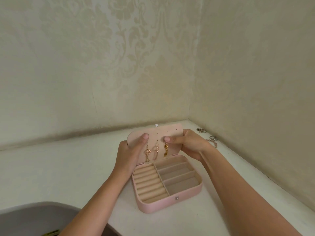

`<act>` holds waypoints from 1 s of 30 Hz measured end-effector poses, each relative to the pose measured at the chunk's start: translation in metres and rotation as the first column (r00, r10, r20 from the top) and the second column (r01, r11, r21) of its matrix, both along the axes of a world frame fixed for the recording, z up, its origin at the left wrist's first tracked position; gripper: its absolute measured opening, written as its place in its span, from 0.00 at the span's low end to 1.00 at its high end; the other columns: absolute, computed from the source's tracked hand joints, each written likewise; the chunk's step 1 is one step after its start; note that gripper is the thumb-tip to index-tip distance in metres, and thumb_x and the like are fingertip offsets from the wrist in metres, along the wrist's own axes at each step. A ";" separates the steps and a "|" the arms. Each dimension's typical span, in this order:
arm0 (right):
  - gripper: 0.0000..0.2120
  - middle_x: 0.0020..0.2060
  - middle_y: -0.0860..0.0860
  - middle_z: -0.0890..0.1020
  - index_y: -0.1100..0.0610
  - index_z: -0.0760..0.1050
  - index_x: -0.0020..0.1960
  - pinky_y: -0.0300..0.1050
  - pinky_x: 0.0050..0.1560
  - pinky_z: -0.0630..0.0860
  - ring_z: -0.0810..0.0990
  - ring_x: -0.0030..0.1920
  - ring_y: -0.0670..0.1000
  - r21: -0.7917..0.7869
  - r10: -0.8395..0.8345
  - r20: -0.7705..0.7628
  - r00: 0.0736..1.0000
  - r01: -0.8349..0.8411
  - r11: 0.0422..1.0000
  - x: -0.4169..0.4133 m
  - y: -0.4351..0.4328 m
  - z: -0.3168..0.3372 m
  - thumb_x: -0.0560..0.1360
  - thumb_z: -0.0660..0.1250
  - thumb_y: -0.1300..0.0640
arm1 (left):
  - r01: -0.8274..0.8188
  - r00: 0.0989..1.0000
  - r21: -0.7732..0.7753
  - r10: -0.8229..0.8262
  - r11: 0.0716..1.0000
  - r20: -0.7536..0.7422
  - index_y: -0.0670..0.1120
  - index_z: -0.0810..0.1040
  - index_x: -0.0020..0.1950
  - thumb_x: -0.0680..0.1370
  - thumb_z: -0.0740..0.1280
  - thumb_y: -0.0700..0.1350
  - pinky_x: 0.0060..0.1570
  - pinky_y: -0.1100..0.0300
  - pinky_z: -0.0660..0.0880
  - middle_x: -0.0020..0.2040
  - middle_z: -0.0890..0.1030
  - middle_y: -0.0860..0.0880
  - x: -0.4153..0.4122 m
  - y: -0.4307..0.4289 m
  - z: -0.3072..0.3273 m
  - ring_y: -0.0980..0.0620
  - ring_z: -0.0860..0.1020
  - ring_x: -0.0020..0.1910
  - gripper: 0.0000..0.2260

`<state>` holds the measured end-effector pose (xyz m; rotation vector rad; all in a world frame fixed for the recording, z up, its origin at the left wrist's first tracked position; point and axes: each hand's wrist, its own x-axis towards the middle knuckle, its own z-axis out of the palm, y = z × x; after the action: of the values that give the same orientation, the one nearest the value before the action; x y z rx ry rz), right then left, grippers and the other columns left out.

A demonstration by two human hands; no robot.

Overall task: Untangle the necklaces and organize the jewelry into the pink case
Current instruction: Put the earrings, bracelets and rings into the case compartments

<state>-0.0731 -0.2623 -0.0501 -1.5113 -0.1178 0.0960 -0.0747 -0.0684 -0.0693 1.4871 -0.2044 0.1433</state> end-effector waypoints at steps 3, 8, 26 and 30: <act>0.26 0.50 0.59 0.84 0.64 0.82 0.51 0.52 0.59 0.77 0.83 0.52 0.57 -0.089 -0.028 0.003 1.000 0.028 0.996 0.002 0.000 0.003 0.55 0.79 0.55 | -0.024 1.000 -0.005 0.024 1.000 -0.003 0.44 0.82 0.37 0.66 0.75 0.57 0.36 0.59 0.77 0.34 0.84 0.47 -0.001 -0.001 0.000 0.52 0.81 0.34 0.16; 0.18 0.46 0.54 0.86 0.62 0.83 0.50 0.48 0.56 0.78 0.84 0.49 0.52 -0.274 -0.102 0.079 0.992 0.120 0.954 -0.003 0.000 0.009 0.63 0.79 0.55 | -0.053 0.998 0.011 0.054 0.999 -0.012 0.44 0.82 0.39 0.70 0.73 0.55 0.36 0.59 0.78 0.35 0.84 0.47 0.000 -0.001 0.000 0.52 0.82 0.35 0.14; 0.13 0.50 0.59 0.80 0.61 0.71 0.39 0.43 0.43 0.69 0.77 0.51 0.59 -0.982 -0.408 0.146 0.901 0.182 0.050 -0.003 -0.063 -0.003 0.80 0.60 0.57 | -0.321 0.947 0.341 0.305 0.884 0.100 0.45 0.69 0.69 0.79 0.65 0.43 0.47 0.68 0.64 0.56 0.75 0.50 0.022 0.003 -0.022 0.53 0.73 0.55 0.19; 0.10 0.41 0.57 0.81 0.63 0.76 0.44 0.45 0.35 0.69 0.79 0.43 0.58 -0.838 -0.485 0.241 0.841 0.432 0.334 -0.001 -0.065 0.007 0.79 0.60 0.59 | -0.277 0.960 0.395 0.274 0.876 0.064 0.44 0.68 0.72 0.78 0.65 0.43 0.56 0.65 0.65 0.67 0.74 0.46 0.025 0.005 -0.025 0.49 0.72 0.64 0.22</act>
<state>-0.0744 -0.3273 -0.0432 -2.5421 0.5146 -0.3344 -0.0494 -0.0632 -0.0945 1.9245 -0.0223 0.3535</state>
